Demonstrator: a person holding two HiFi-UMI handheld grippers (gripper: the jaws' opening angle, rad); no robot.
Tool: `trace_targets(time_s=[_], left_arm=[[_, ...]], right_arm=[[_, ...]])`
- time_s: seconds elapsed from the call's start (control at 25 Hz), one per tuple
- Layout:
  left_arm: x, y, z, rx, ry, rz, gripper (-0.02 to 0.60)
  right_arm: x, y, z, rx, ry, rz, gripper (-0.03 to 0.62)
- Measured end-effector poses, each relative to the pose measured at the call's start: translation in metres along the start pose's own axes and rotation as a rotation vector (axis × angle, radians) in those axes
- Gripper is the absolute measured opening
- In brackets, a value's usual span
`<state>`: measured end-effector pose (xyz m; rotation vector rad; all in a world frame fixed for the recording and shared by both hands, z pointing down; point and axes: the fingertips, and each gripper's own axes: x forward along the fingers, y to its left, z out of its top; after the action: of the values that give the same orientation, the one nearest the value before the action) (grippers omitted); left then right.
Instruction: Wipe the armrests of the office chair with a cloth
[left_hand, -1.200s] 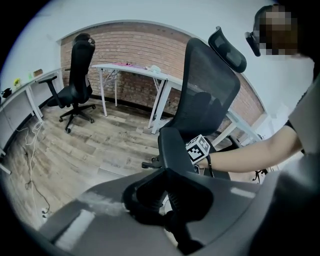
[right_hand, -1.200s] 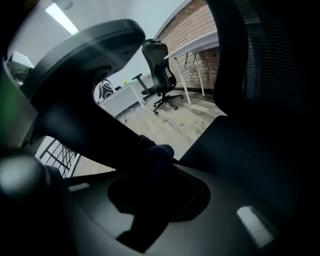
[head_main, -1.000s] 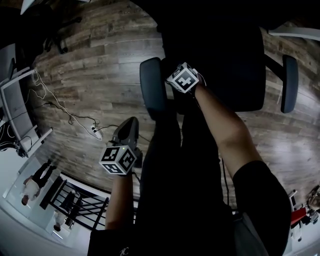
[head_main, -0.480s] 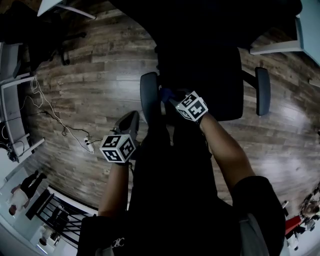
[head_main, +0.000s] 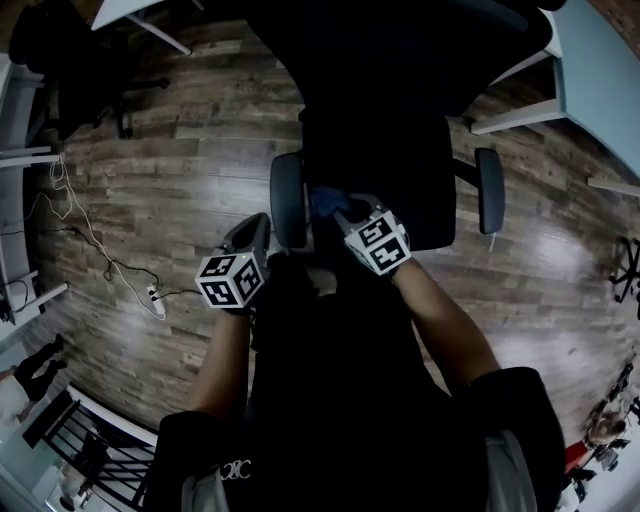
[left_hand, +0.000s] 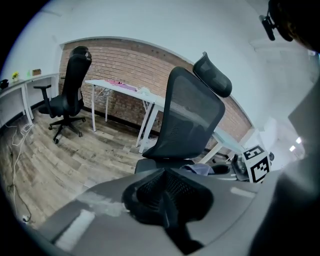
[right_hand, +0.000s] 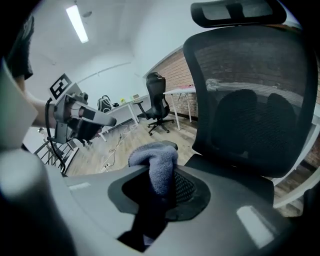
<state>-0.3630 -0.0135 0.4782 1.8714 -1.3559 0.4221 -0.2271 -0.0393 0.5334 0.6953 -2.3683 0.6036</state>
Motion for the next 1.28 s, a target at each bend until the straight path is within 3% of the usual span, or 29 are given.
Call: trace_targets(time_s=[0.24,0.48,0.92,1.08,1.28], left_arm=[[-0.015,0.028,0.000,-0.011,-0.033,-0.020,0.006],[-0.061,0.106,-0.008,-0.035,-0.051,-0.036,0.006],[-0.120,0.203,-0.009,0.015,-0.007,-0.109,0.005],[-0.113,0.209,-0.009,0.030,0.016,-0.137,0.006],[-0.091,0.195,0.004,0.098,0.045,-0.186,0.005]], right_arm=[[0.015,0.030,0.018,-0.066,0.021,-0.014,0.081],[0.051,0.079,0.020,-0.063,0.054,-0.096,0.081],[0.091,0.142,0.047,0.128,0.027,-0.304,0.081],[0.091,0.146,0.043,0.166,0.020,-0.351,0.081],[0.090,0.122,0.033,0.297,-0.016,-0.467,0.084]])
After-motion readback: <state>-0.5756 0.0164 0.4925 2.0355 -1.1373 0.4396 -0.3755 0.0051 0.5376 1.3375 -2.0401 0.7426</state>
